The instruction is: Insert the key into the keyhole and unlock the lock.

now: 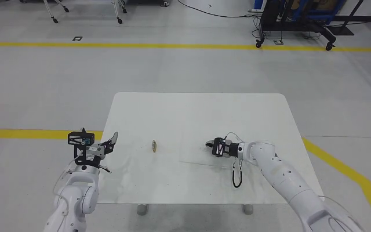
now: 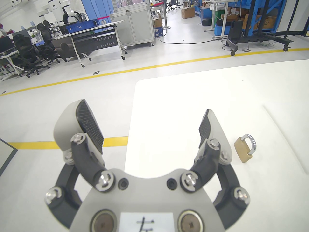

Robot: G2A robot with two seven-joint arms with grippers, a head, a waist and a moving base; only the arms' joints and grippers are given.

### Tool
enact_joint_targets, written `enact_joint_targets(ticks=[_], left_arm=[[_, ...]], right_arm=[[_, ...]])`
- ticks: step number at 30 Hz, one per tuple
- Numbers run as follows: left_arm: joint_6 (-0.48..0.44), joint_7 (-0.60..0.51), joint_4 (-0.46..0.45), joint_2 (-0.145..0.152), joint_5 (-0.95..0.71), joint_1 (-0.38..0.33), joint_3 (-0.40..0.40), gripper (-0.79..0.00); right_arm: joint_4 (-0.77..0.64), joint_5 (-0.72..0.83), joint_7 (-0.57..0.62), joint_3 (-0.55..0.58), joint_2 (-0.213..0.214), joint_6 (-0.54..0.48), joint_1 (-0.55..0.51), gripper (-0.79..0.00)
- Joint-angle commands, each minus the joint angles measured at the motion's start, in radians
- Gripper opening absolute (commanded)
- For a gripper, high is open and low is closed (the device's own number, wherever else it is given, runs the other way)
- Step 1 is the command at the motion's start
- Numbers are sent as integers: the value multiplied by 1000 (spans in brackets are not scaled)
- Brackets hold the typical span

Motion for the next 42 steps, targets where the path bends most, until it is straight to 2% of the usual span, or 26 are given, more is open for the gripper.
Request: enact_joint_targets(ticks=[1, 11, 20, 24, 29, 40, 42], left_arm=[[0, 0, 0, 0, 0, 0, 0, 0], [0, 0, 0, 0, 0, 0, 0, 0], [0, 0, 0, 0, 0, 0, 0, 0], [0, 0, 0, 0, 0, 0, 0, 0], [0, 0, 0, 0, 0, 0, 0, 0], [0, 0, 0, 0, 0, 0, 0, 0], [0, 0, 0, 0, 0, 0, 0, 0]], right_arm=[[-9, -7, -3, 3, 3, 8, -4, -785], [-147, -82, 15, 39, 33, 134, -95, -785], [-351, -135, -7, 148, 82, 189, -224, -785], [-423, -110, -41, 198, 99, 154, -264, -785], [-433, 17, -16, 204, 95, 51, -251, -785], [-433, 17, -16, 204, 95, 51, -251, -785], [-408, 122, -56, 207, 90, 41, -268, -785]])
